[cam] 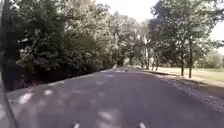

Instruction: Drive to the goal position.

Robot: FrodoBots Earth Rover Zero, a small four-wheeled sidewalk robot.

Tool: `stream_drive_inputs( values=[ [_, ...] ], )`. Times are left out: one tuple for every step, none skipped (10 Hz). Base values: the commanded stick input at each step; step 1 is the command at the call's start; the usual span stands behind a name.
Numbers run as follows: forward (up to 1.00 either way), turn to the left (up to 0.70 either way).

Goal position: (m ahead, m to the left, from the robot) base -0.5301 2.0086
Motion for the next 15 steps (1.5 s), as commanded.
stream_drive_inputs(
  values=[
    [0.67, 0.0],
    [0.23, 0.0],
    [0.0, 0.0],
    [0.0, 0.0],
    [0.0, 0.0],
    [0.0, 0.0],
    [0.0, 0.0],
    [0.0, 0.0],
    [0.0, 0.0],
    [0.0, 0.0],
    [0.0, 0.0],
    [0.03, 0.0],
    [0.07, 0.0],
    [0.12, 0.0],
    [0.16, 0.0]
  ],
)
